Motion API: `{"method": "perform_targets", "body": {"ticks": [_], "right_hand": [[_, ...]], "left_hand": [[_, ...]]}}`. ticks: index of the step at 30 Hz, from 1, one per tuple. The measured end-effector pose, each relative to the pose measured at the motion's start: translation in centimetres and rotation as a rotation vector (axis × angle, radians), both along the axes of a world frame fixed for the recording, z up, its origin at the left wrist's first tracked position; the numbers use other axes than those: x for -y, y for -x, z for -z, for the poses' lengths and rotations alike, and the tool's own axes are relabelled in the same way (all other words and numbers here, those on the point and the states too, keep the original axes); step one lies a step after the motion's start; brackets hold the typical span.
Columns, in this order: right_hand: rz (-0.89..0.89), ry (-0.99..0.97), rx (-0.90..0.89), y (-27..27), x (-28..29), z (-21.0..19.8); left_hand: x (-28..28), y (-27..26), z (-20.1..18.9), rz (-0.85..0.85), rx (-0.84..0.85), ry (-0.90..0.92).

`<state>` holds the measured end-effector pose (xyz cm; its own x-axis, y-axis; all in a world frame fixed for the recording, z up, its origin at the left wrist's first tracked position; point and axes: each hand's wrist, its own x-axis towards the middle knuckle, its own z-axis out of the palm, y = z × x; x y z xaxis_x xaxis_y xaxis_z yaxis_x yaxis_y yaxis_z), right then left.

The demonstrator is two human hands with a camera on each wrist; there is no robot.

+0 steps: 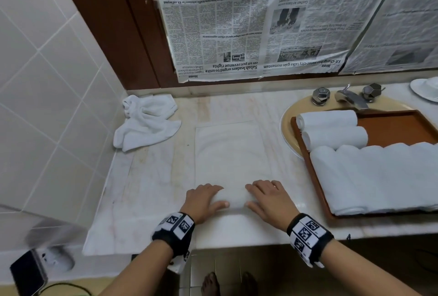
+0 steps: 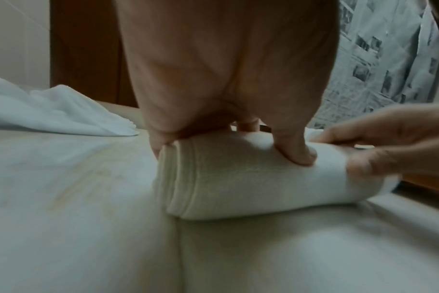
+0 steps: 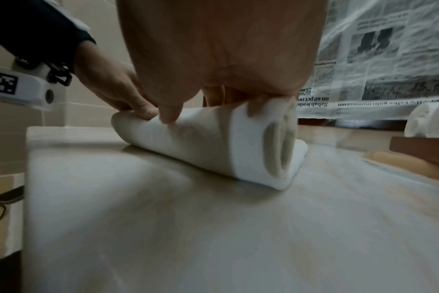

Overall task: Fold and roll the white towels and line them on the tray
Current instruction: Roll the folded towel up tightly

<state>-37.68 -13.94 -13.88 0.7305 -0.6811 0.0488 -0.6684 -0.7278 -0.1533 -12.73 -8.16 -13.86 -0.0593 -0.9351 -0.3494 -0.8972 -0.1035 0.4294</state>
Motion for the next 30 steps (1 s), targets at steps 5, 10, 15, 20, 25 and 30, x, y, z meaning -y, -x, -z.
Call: {"method": "perform_targets", "body": {"ticks": [5,10,15,20,25,30], "right_hand": [[0.086,-0.057,-0.092,-1.2,0.4,-0.1],[0.117,-0.456,-0.169,-1.5,2.6,-1.3],[0.108,-0.489,-0.098,-1.1,2.2,-1.7],[0.038,-0.085,-0.094,-0.7,-1.1,0.2],[0.022,-0.138,-0.178,-1.0,-0.2,-0.3],[0.096,-0.564,-0.203,-1.8,1.9,-2.1]], "left_hand": [[0.5,0.2,-0.4,0.049,0.091,-0.042],[-1.8,2.7,-0.6,0.092,0.265,0.115],[-1.7,1.9,0.3,-0.010,0.087,0.100],[0.0,0.8,-0.1,-0.013,-0.040,-0.061],[-1.1,1.1,-0.2,0.003,0.053,0.007],[-4.2,3.3,1.1,-0.017,0.233,0.241]]}}
